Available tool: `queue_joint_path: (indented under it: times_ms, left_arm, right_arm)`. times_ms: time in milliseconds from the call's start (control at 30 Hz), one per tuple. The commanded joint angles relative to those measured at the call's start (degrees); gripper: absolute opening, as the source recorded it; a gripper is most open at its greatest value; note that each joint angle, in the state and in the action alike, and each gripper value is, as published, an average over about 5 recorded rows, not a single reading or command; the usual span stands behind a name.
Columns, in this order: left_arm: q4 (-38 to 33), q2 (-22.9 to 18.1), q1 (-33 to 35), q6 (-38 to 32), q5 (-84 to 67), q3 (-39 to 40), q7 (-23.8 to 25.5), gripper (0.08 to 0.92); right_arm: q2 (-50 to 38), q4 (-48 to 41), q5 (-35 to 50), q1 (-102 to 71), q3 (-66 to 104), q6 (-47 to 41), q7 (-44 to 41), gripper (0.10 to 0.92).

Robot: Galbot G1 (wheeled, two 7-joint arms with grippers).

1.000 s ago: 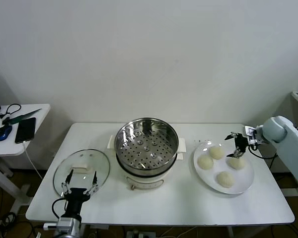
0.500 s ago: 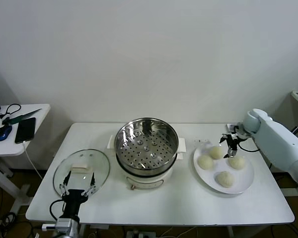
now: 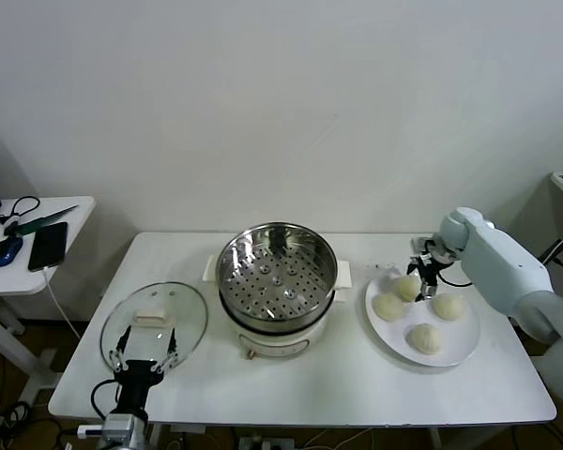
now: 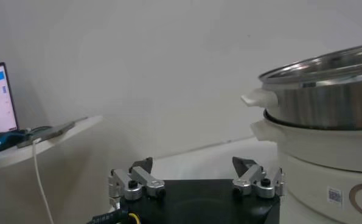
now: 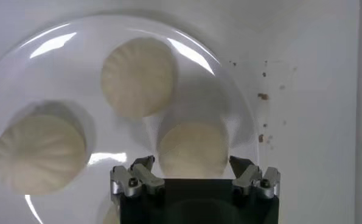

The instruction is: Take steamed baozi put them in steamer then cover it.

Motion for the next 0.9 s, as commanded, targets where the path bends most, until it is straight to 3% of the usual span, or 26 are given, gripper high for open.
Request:
queue_joint_path:
  times_ms: [33,667,900]
  left_arm:
    - [0.1,0.0,0.1,-0.1,0.0,0.0,0.0,0.823]
    - [-0.1,-0.1,1.0,-0.7,-0.1,-0.3,-0.3,0.823]
    - [-0.4,0.0,1.6,-0.9,-0.4,-0.7,-0.3,0.823]
  right_arm:
    - [1.7,-2.6,-1.6,0.5,0.9,0.7,0.2,0.823]
    - [1.2,-1.5,-2.8,0.8,1.1,1.4,-0.1,0.706]
    - [-2.9,7.6,3.7,6.9,-7.9,3.2,-1.3,0.707]
